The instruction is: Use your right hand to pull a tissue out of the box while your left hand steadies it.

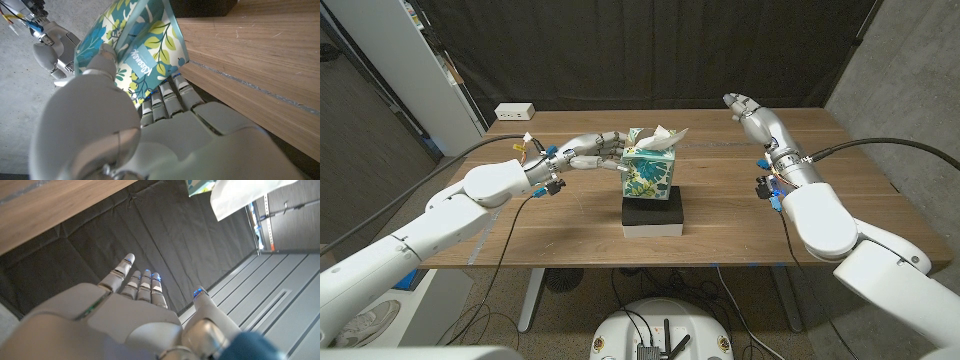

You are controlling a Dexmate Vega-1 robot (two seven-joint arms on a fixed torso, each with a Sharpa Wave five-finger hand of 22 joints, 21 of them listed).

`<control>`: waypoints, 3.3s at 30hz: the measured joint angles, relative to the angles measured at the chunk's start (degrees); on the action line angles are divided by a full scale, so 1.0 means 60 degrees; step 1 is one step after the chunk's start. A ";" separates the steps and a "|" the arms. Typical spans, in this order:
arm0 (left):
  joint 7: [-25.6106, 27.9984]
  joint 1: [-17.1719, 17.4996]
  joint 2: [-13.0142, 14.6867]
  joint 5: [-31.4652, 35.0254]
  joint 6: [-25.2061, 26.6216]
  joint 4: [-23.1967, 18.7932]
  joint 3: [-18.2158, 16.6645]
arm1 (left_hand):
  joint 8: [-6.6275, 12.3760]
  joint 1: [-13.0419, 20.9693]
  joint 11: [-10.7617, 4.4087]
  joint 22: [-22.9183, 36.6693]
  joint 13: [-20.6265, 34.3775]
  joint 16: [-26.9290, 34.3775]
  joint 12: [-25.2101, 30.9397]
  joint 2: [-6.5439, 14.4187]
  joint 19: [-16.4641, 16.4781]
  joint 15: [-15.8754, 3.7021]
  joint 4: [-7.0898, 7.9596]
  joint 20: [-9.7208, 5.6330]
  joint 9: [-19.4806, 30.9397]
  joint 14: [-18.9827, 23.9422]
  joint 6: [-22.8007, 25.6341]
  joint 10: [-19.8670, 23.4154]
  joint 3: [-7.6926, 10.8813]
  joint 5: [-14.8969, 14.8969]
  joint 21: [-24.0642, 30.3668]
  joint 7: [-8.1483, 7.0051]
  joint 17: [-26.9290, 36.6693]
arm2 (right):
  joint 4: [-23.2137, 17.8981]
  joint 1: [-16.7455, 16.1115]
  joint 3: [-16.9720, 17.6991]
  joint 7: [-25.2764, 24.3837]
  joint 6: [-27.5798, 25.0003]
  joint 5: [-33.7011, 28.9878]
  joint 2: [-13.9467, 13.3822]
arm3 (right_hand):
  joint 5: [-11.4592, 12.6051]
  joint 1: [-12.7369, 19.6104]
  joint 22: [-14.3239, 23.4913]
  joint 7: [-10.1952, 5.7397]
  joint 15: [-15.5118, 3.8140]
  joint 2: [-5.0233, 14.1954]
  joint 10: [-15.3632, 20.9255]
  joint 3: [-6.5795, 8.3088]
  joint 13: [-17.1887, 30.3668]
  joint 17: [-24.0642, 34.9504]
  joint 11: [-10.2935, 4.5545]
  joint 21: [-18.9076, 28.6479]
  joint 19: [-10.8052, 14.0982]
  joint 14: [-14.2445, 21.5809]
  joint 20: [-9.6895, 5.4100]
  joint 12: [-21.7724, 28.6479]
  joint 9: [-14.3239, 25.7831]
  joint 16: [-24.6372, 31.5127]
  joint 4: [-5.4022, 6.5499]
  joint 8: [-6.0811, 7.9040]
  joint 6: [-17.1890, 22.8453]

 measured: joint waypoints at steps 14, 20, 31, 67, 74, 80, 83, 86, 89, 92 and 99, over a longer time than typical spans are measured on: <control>0.0113 0.0228 0.0095 -0.0027 0.0007 -0.0122 -0.0129 | 0.0000 -0.0002 -0.0050 -0.0005 -0.0001 0.0000 0.0000 -0.0002 0.0000 0.0000 0.0003 0.0000 -0.0001 0.0000 0.0000 0.0051 -0.0003 -0.0001 -0.0001 0.0000 0.0000 | -0.0693 0.0901 -0.1756 0.0341 -0.2133 -0.3405 -0.0767 | 0.0044 0.0003 0.0000 -0.0545 -0.0032 -0.0003 0.0462 0.0385 0.0000 0.0045 -0.0598 0.0000 0.0021 0.0208 -0.0427 0.0000 0.0000 0.0080 0.0305 0.0112 0.0547; 0.0120 0.0269 0.0100 -0.0049 0.0006 -0.0124 -0.0150 | 0.0000 -0.0002 -0.0088 0.0001 -0.0001 0.0000 -0.0056 -0.0002 0.0000 0.0000 0.0004 0.0000 -0.0002 0.0000 -0.0001 0.0011 -0.0004 -0.0001 -0.0001 0.0000 0.0000 | -0.0763 0.1148 -0.2294 0.0545 -0.2587 -0.4579 -0.0800 | 0.0044 0.0203 0.0000 -0.0578 -0.0031 -0.0045 0.0515 0.0466 0.0000 0.0044 -0.0576 0.0000 0.0111 0.0310 -0.0440 0.0000 0.0000 0.0080 0.0386 0.0112 0.0580; 0.0113 0.0272 0.0072 -0.0064 -0.0064 -0.0069 -0.0155 | 0.0000 -0.0003 -0.0087 0.0001 -0.0001 0.0000 -0.0054 -0.0003 0.0000 0.0000 0.0005 0.0000 -0.0003 0.0000 -0.0002 0.0011 -0.0005 -0.0007 -0.0007 0.0000 0.0000 | -0.0792 0.1225 -0.2775 0.0905 -0.2883 -0.6270 -0.0548 | 0.0044 0.0022 0.0000 -0.0525 -0.0032 -0.0001 0.0634 0.0462 0.0000 0.0089 -0.0559 0.0065 0.0433 0.0548 -0.0253 0.0000 0.0000 0.0191 0.0491 0.0112 0.0703; -0.0018 -0.0067 -0.0217 -0.0043 -0.0074 0.0180 0.0064 | -0.0009 -0.0042 -0.0084 -0.0002 -0.0001 -0.0036 -0.0091 -0.0043 0.0103 0.0000 0.0008 -0.0102 0.0002 0.0000 0.0050 0.0011 -0.0009 -0.0036 -0.0075 -0.0051 0.0000 | -0.0422 0.1208 -0.2926 0.2407 -0.1490 -0.8886 0.0638 | 0.0044 0.0023 0.0000 -0.0782 -0.0083 -0.0001 0.0667 0.0503 0.0000 0.0062 -0.0592 0.0065 0.0432 0.0598 -0.0253 0.0000 0.0050 0.0238 0.0449 0.0111 0.0887; -0.0042 -0.0148 -0.0258 -0.0002 -0.0074 0.0205 0.0108 | -0.0066 -0.0067 -0.0084 0.0001 -0.0002 -0.0035 -0.0090 -0.0068 0.0104 0.0000 0.0016 -0.0104 0.0001 0.0000 0.0050 0.0012 -0.0019 -0.0037 -0.0075 -0.0051 0.0001 | -0.0399 0.1190 -0.2959 0.2731 -0.1079 -0.9288 0.0843 | 0.0044 0.0023 0.0000 -0.0834 -0.0083 -0.0001 0.0701 0.0503 0.0000 0.0072 -0.0627 0.0065 0.0431 0.0598 -0.0253 0.0000 0.0050 0.0238 0.0449 0.0111 0.0940; -0.0060 -0.0214 -0.0282 0.0027 -0.0075 0.0209 0.0144 | -0.0066 -0.0067 -0.0083 0.0001 -0.0002 -0.0036 -0.0104 -0.0068 0.0119 0.0000 0.0008 -0.0119 0.0001 0.0000 0.0050 0.0011 -0.0032 -0.0037 -0.0079 -0.0051 0.0001 | -0.0336 0.1194 -0.2967 0.3049 -0.0759 -0.9532 0.1022 | 0.0024 0.0023 0.0000 -0.0834 -0.0083 -0.0001 0.0701 0.0484 0.0000 0.0068 -0.0627 0.0065 0.0468 0.0597 -0.0216 0.0000 0.0050 0.0238 0.0431 0.0111 0.0940; -0.0065 -0.0245 -0.0290 0.0035 -0.0075 0.0209 0.0163 | -0.0066 -0.0067 -0.0105 0.0000 -0.0001 -0.0035 -0.0126 -0.0068 0.0119 0.0000 0.0008 -0.0119 0.0000 0.0000 0.0050 -0.0010 -0.0033 -0.0013 -0.0071 -0.0051 0.0001 | -0.0291 0.1220 -0.2968 0.3235 -0.0628 -0.9619 0.1133 | -0.0001 0.0023 0.0000 -0.0827 -0.0064 -0.0001 0.0701 0.0422 0.0000 0.0061 -0.0627 0.0065 0.0534 0.0616 -0.0150 0.0000 0.0050 0.0237 0.0369 0.0111 0.0946; -0.0065 -0.0262 -0.0293 0.0043 -0.0072 0.0207 0.0174 | -0.0066 -0.0067 -0.0136 0.0000 -0.0002 -0.0035 -0.0126 -0.0068 0.0119 0.0000 0.0009 -0.0119 0.0000 0.0000 0.0015 -0.0044 -0.0034 0.0033 -0.0039 -0.0086 0.0001 | -0.0237 0.1244 -0.2968 0.3467 -0.0470 -0.9688 0.1222 | -0.0001 0.0023 0.0000 -0.0797 -0.0064 -0.0001 0.0699 0.0412 0.0000 0.0042 -0.0625 0.0065 0.0573 0.0616 -0.0112 0.0000 0.0050 0.0237 0.0278 0.0111 0.0976; -0.0066 -0.0282 -0.0295 0.0049 -0.0043 0.0194 0.0181 | -0.0066 -0.0067 -0.0138 0.0000 -0.0002 -0.0035 -0.0126 -0.0068 0.0119 0.0000 0.0010 -0.0119 -0.0001 0.0000 0.0015 -0.0043 -0.0036 0.0033 -0.0032 -0.0086 0.0001 | -0.0187 0.1263 -0.2968 0.3596 -0.0400 -0.9731 0.1314 | -0.0036 0.0026 0.0000 -0.0746 -0.0065 -0.0001 0.0645 0.0392 0.0000 -0.0020 -0.0571 0.0065 0.0619 0.0616 -0.0066 0.0000 0.0049 0.0223 0.0096 0.0111 0.1027; -0.0066 -0.0305 -0.0297 0.0056 -0.0003 0.0173 0.0195 | -0.0067 -0.0067 -0.0159 -0.0001 -0.0002 -0.0041 -0.0126 -0.0068 0.0119 0.0000 0.0015 -0.0119 -0.0001 0.0000 0.0015 -0.0022 -0.0040 0.0033 -0.0031 -0.0086 0.0000 | -0.0142 0.1273 -0.2972 0.3764 -0.0339 -0.9880 0.1406 | -0.0036 0.0177 0.0000 -0.0728 -0.0065 -0.0150 0.0614 0.0385 0.0000 -0.0072 -0.0540 0.0065 0.0644 0.0615 0.0087 0.0000 0.0049 0.0191 -0.0095 0.0111 0.1044; -0.0065 -0.0343 -0.0300 0.0071 0.0074 0.0139 0.0216 | -0.0071 -0.0067 -0.0158 -0.0005 -0.0002 -0.0075 -0.0124 -0.0068 0.0119 0.0000 0.0018 -0.0119 -0.0002 0.0000 0.0015 -0.0021 -0.0045 0.0032 -0.0030 -0.0086 0.0001 | -0.0088 0.1253 -0.3008 0.4018 -0.0283 -1.0234 0.1571 | -0.0036 0.0529 0.0000 -0.0703 -0.0013 -0.0302 0.0610 0.0450 0.0000 -0.0202 -0.0537 0.0065 0.0669 0.0667 0.0193 0.0000 0.0048 0.0124 -0.0530 0.0111 0.1087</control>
